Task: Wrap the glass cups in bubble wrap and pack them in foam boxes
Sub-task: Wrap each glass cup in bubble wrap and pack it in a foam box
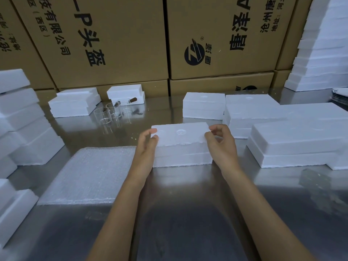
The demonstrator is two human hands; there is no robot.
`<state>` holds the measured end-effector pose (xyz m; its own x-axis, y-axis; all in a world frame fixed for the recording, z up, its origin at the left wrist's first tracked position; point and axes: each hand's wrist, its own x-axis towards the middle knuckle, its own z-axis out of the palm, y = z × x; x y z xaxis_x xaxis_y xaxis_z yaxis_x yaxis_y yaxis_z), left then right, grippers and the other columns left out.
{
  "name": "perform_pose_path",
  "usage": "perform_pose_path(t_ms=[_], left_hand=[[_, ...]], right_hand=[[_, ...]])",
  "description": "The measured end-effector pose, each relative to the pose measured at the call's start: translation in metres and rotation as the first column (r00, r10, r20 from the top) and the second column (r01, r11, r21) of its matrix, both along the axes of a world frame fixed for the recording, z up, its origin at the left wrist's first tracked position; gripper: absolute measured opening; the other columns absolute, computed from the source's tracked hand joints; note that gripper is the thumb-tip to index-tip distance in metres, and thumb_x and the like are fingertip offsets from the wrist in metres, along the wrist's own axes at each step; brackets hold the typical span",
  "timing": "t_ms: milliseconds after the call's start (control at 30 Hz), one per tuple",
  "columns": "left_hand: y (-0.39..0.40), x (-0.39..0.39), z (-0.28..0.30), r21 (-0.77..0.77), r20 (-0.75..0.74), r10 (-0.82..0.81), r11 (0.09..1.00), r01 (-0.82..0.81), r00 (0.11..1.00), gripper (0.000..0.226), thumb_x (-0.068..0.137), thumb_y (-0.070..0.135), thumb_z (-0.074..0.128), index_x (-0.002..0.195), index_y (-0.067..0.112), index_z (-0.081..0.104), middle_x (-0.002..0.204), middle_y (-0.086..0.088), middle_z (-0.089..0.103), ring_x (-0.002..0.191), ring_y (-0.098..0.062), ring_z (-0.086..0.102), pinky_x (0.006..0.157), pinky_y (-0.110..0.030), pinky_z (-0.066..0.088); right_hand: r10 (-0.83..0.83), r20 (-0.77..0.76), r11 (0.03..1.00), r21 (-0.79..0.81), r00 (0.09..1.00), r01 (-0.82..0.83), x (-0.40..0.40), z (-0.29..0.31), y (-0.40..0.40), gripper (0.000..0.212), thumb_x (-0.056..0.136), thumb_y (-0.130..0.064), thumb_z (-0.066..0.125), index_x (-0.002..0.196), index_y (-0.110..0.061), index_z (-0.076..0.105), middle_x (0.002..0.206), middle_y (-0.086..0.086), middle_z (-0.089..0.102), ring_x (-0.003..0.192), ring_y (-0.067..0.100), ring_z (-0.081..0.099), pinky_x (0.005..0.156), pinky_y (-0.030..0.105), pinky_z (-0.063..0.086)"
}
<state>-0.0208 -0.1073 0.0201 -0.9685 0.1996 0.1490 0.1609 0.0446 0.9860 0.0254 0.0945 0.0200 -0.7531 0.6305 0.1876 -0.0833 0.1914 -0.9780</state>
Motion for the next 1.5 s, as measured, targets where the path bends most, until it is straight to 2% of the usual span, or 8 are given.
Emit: perform_pose_path(t_ms=[367,500,633,800,1033,1100,1267,1500], left_hand=[[0.012,0.001,-0.004,-0.004,-0.102,0.105,0.994,-0.106,0.989,0.02,0.105,0.037,0.045,0.119,0.044,0.058,0.11,0.04,0.056,0.095,0.032,0.045,0.076,0.002,0.034],[0.006,0.002,-0.002,-0.094,-0.076,-0.01,0.996,0.003,0.997,0.044,0.089,0.045,0.07,0.127,0.049,0.046,0.122,0.04,0.045,0.109,0.017,0.047,0.089,-0.015,0.042],[0.006,0.001,-0.007,-0.239,-0.15,-0.036,0.971,-0.001,0.988,0.082,0.074,0.026,0.089,0.133,0.045,0.036,0.122,0.037,0.043,0.113,0.001,0.05,0.099,-0.026,0.046],[0.018,-0.006,-0.017,-0.192,-0.228,-0.028,0.981,-0.017,0.973,0.083,0.077,0.016,0.086,0.141,0.033,0.036,0.132,0.018,0.047,0.119,-0.005,0.05,0.099,-0.015,0.043],[0.037,-0.036,-0.022,-0.187,-0.221,-0.053,0.982,0.011,0.974,0.082,0.078,0.017,0.086,0.139,0.038,0.034,0.124,0.035,0.042,0.111,0.0,0.05,0.08,0.002,0.039],[0.048,-0.045,-0.024,-0.213,-0.219,-0.042,0.977,-0.006,0.975,0.084,0.081,0.02,0.084,0.144,0.036,0.032,0.123,0.039,0.041,0.114,-0.003,0.047,0.079,0.0,0.037],[0.071,-0.065,-0.025,-0.273,-0.214,-0.03,0.961,-0.031,0.976,0.086,0.085,0.026,0.08,0.151,0.037,0.025,0.133,0.01,0.049,0.116,-0.012,0.049,0.091,-0.023,0.037],[0.088,-0.098,-0.023,-0.256,-0.179,-0.071,0.966,0.023,0.981,0.088,0.085,0.023,0.08,0.152,0.035,0.025,0.142,0.009,0.045,0.128,-0.015,0.046,0.098,-0.025,0.038]], right_hand=[[-0.032,-0.075,0.985,0.164,0.997,0.044,0.002,-0.008,-0.008,0.016,0.101,-0.032,0.053,0.112,-0.032,0.065,0.113,-0.017,0.063,0.098,-0.008,0.055,0.073,-0.008,0.033],[-0.003,-0.004,0.961,0.276,1.0,0.004,0.004,-0.007,-0.003,0.026,0.097,-0.049,0.056,0.119,-0.037,0.063,0.124,-0.019,0.061,0.11,-0.002,0.054,0.093,0.011,0.036],[-0.174,0.024,0.74,0.663,0.984,0.114,0.008,-0.002,-0.004,0.041,0.097,-0.053,0.054,0.122,-0.023,0.069,0.141,-0.001,0.054,0.132,0.018,0.044,0.105,0.034,0.038],[-0.059,-0.079,0.546,0.832,0.995,0.099,0.012,0.003,-0.027,0.026,0.092,-0.039,0.061,0.106,-0.02,0.072,0.116,-0.001,0.065,0.11,0.021,0.056,0.096,0.038,0.041],[-0.187,0.019,0.481,0.873,0.982,0.075,-0.008,-0.013,-0.033,0.055,0.074,-0.02,0.079,0.126,-0.022,0.061,0.127,0.006,0.059,0.117,0.027,0.055,0.1,0.04,0.047],[-0.194,0.037,0.481,0.874,0.98,0.062,-0.017,-0.017,-0.025,0.06,0.075,-0.015,0.076,0.131,-0.021,0.057,0.133,0.007,0.056,0.124,0.028,0.051,0.101,0.042,0.045],[-0.249,0.092,0.469,0.882,0.964,0.038,-0.041,-0.02,-0.011,0.068,0.078,-0.012,0.07,0.14,-0.023,0.046,0.146,0.007,0.046,0.137,0.028,0.039,0.106,0.043,0.041],[-0.276,0.156,0.454,0.891,0.948,-0.015,-0.066,-0.022,0.003,0.075,0.082,-0.017,0.066,0.15,-0.025,0.035,0.156,0.004,0.034,0.147,0.026,0.026,0.11,0.043,0.035]])
